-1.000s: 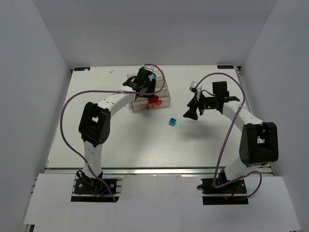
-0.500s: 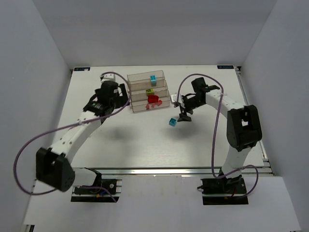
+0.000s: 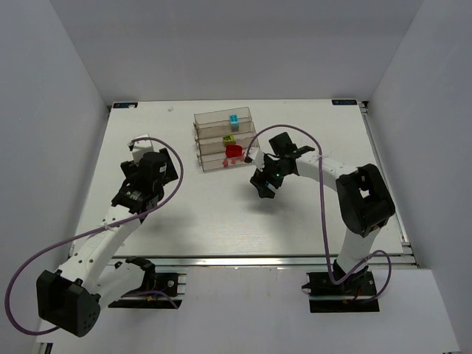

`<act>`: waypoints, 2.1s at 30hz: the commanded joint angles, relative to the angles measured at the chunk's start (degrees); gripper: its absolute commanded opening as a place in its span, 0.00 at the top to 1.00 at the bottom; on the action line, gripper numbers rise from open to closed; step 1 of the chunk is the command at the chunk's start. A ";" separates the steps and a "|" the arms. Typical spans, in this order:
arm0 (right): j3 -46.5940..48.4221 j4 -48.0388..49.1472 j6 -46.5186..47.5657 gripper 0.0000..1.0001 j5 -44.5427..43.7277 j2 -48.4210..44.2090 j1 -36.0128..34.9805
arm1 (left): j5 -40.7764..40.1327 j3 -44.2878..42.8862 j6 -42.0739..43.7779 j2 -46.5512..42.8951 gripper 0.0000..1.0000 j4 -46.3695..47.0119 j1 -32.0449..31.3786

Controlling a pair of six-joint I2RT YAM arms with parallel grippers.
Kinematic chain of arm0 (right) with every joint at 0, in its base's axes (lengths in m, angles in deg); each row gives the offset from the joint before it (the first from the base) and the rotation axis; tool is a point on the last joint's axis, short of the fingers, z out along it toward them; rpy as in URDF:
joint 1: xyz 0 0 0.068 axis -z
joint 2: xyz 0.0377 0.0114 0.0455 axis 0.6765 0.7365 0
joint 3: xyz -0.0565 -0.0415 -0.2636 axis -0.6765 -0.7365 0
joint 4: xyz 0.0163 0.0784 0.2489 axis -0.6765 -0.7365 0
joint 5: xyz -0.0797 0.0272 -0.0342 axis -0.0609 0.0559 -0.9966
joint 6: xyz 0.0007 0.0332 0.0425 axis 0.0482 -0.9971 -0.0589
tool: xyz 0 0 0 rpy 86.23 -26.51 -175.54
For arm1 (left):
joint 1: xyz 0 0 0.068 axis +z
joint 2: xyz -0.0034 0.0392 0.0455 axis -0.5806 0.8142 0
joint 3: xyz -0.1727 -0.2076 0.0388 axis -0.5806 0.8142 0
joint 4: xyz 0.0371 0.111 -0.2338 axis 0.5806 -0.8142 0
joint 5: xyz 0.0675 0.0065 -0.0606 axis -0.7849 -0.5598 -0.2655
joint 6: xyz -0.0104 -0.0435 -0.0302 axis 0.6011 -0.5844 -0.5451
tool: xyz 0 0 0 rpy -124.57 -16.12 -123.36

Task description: Sort the legos into containers by color

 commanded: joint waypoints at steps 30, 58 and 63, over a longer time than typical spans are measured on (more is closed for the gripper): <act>32.33 -7.13 -5.91 1.00 -4.43 5.05 -1.05 | -1.52 0.16 -3.87 0.77 0.02 -2.39 0.75; 57.24 24.42 -35.28 1.00 -32.22 36.70 0.01 | 6.39 1.57 -7.48 5.77 0.02 -5.63 8.66; 57.51 24.51 -35.19 1.00 -30.72 38.20 0.10 | 7.09 0.69 -9.15 7.37 0.02 -6.35 9.80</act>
